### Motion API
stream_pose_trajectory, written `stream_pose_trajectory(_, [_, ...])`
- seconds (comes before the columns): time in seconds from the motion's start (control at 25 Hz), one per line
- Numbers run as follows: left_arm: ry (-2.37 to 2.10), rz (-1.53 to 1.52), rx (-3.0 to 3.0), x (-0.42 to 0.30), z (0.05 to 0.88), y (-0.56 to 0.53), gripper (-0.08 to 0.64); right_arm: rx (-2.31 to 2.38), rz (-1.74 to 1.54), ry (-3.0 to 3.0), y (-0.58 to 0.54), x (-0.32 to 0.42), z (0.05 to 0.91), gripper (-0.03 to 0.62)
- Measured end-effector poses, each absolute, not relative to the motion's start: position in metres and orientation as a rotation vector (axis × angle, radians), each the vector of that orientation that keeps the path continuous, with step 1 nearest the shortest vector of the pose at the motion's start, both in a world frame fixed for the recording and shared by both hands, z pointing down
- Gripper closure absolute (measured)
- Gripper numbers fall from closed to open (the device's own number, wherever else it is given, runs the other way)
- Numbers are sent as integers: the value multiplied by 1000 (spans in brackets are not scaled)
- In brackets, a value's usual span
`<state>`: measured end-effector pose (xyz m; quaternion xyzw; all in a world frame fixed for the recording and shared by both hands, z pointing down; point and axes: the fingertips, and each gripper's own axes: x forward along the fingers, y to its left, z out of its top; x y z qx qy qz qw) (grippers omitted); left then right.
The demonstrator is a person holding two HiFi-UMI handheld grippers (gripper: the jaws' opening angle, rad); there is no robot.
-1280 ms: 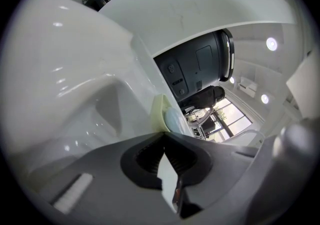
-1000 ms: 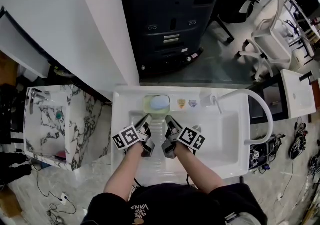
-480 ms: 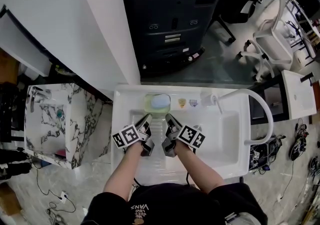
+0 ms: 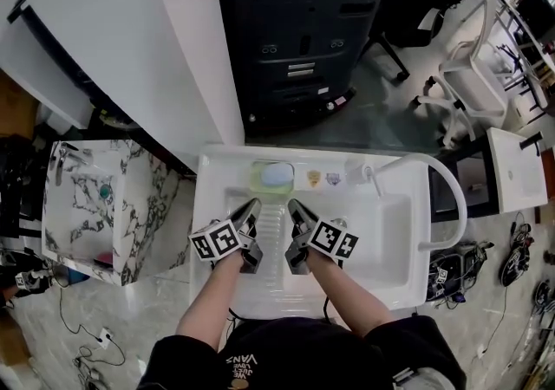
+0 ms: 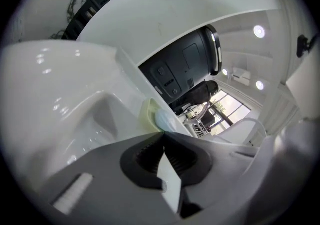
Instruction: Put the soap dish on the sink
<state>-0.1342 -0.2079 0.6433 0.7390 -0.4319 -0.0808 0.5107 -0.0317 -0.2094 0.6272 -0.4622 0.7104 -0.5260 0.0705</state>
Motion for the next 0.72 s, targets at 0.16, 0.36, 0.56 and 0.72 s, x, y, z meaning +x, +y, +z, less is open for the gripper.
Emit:
stream_pose_trajectory(0.16, [-1088,-141,1851,-135,629,-200,506,-1380,-1538,2220,-204,-26,615,591])
stream_pose_trajectory(0.36, [-1143,-141,1897,-135,609,-185,506,-1361,-1509,2320,-192,-18,604,591])
stream_pose_trajectory(0.56, [-1195,-126,1910,-131,597,-162,506,-1342,-1489,2405,-176,-6,599,591])
stream_pose_trajectory(0.72, [-1234,-122,1906,-126,591,-143,506,-1330,-1468,2473,-159,2,594,591])
